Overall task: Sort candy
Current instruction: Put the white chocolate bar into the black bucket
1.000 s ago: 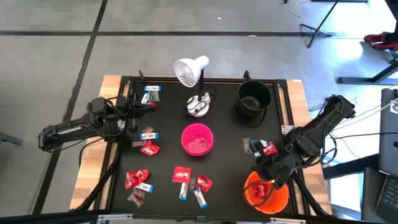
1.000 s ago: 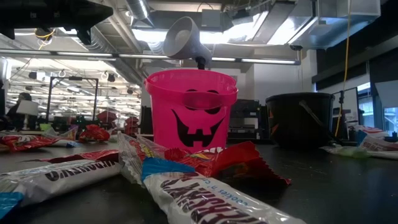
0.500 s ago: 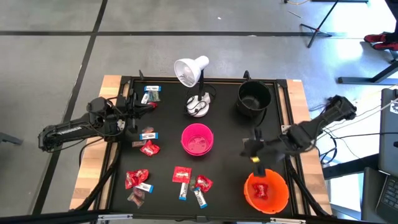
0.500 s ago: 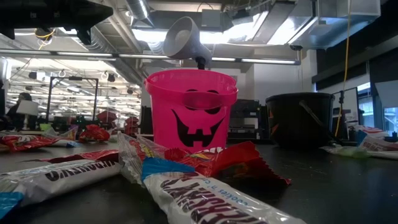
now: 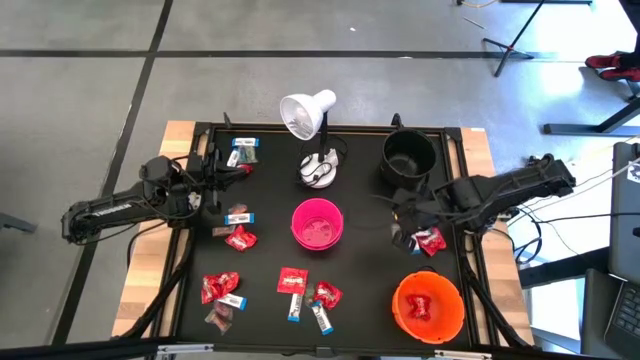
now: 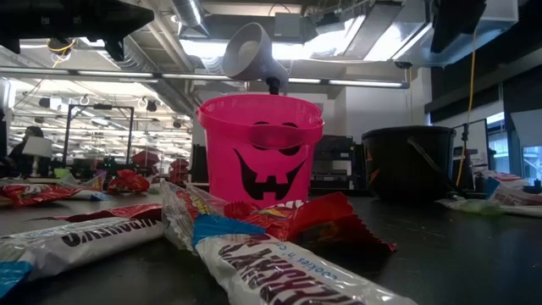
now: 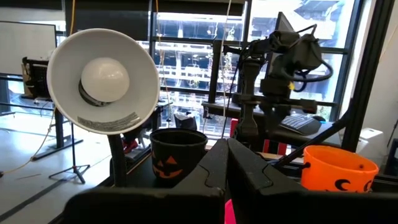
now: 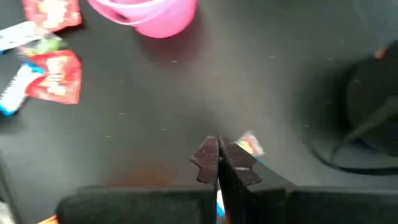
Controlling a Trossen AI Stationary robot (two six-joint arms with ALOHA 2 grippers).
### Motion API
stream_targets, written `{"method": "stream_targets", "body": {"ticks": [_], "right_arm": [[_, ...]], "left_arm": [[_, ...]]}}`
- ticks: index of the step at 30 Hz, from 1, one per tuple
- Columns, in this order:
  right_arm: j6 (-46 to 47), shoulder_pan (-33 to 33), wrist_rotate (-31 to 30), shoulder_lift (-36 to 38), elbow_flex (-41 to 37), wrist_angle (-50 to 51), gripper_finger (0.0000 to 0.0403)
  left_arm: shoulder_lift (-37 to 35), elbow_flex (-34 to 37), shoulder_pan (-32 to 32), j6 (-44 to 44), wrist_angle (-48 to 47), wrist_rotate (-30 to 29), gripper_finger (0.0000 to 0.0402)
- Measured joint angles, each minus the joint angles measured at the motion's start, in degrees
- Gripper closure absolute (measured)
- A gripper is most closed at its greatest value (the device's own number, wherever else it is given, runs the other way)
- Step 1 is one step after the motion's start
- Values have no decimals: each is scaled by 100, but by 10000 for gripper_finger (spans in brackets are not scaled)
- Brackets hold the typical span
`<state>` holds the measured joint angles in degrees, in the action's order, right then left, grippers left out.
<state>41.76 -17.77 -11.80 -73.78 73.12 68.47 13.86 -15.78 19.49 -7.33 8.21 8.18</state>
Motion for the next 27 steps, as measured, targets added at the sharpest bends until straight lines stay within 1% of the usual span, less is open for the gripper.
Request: {"method": "stream_targets", "body": {"ticks": [7,15,19,22,27], "right_arm": [[-151,21,-469,0,0,157,402],[1158,21,-508,-2,-44,996,402],[1342,19,-338,-2,-398,1195,402],[1348,19,-215,-2,-835,1013,402],[1124,11,83,-2,-1438,149,402]], "left_arm": [[0,1,-2,0,0,-1,400],[1,1,-2,0,1,1,400],[1,1,0,0,1,-1,400],[0,-1,-1,0,0,1,400],[0,1,0,0,0,1,400]]}}
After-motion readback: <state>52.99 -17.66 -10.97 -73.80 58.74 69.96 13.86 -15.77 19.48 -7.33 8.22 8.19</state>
